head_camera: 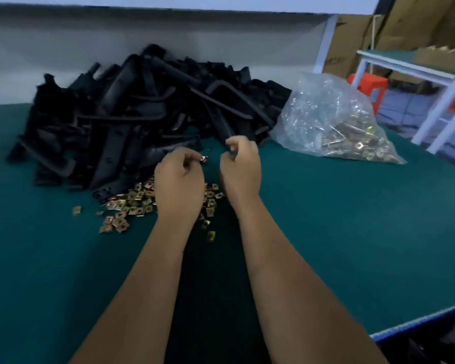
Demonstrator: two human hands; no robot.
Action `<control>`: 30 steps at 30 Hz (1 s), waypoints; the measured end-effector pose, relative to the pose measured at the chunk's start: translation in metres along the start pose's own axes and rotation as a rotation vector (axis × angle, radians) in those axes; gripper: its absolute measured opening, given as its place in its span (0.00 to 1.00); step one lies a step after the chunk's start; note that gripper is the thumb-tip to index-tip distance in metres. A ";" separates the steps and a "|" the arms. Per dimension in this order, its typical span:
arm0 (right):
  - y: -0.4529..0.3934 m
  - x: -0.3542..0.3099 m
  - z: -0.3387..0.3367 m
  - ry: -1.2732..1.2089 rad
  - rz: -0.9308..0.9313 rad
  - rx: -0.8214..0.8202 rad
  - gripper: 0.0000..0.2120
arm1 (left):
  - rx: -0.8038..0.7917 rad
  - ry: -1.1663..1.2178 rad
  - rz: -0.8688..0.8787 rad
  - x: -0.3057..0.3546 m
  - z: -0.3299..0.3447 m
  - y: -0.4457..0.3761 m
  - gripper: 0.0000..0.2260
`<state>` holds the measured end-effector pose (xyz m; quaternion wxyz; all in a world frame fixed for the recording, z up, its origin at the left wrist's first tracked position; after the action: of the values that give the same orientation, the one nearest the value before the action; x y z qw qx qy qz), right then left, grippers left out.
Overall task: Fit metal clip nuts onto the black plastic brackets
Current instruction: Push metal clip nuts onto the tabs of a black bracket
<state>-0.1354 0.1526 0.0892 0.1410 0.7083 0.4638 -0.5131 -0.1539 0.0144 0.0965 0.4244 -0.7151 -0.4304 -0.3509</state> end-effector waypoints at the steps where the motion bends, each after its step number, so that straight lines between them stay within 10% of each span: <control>1: -0.007 0.004 0.007 0.098 0.003 -0.056 0.12 | 0.009 -0.035 -0.004 -0.008 -0.006 -0.005 0.10; 13: -0.060 0.027 0.036 0.651 0.154 -0.382 0.25 | -0.057 -0.102 -0.099 -0.033 0.006 -0.030 0.11; 18: -0.041 0.003 0.010 0.401 -0.178 0.066 0.16 | -0.085 -0.034 -0.120 -0.036 0.006 -0.029 0.10; 24: -0.014 0.006 -0.016 -0.121 -0.081 0.411 0.15 | -0.057 0.292 -0.149 -0.035 -0.002 -0.025 0.12; 30: -0.001 0.004 -0.001 -0.677 -0.053 0.247 0.21 | 0.002 0.560 -0.189 -0.030 -0.011 -0.020 0.11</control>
<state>-0.1355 0.1566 0.0864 0.1865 0.4977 0.3435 -0.7743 -0.1856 0.0000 0.0811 0.4927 -0.5468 -0.3618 -0.5722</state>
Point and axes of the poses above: each hand's wrist, its own y-axis away from the middle knuckle, its own z-axis out of the palm, x = y × z, the point moved 5 cm from there along -y, towards the middle knuckle, and after that the axes turned 11 degrees about -x, right-handed, at the moved point
